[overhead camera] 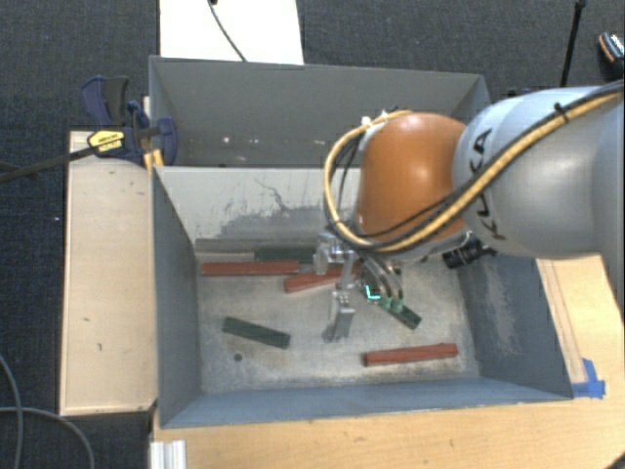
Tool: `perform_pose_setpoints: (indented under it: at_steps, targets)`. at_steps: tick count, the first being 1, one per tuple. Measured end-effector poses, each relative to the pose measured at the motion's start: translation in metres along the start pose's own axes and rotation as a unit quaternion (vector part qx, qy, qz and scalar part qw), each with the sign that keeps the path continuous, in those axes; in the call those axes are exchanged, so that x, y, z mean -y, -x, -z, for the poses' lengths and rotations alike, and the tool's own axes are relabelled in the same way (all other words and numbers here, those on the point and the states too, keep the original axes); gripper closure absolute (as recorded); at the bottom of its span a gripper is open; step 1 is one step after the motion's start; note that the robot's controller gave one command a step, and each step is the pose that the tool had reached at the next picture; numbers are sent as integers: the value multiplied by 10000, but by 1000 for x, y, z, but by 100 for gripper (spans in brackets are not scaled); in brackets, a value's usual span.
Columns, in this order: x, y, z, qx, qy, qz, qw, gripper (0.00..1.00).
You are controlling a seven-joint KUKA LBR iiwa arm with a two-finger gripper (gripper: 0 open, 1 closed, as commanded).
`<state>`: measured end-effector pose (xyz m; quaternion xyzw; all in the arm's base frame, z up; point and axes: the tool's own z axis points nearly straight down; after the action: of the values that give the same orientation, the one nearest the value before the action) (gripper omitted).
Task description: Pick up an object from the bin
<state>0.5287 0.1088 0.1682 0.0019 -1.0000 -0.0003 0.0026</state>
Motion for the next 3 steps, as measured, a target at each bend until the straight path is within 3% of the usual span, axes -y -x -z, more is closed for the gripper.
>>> perform_pose_setpoints:
  at_steps: [1,2,3]
  targets:
    - [-47,9,-102,5,1,215,9998,0]
    - [-46,12,-96,42,12,166,9999,100]
    - [-45,12,-97,43,7,171,9998,0]
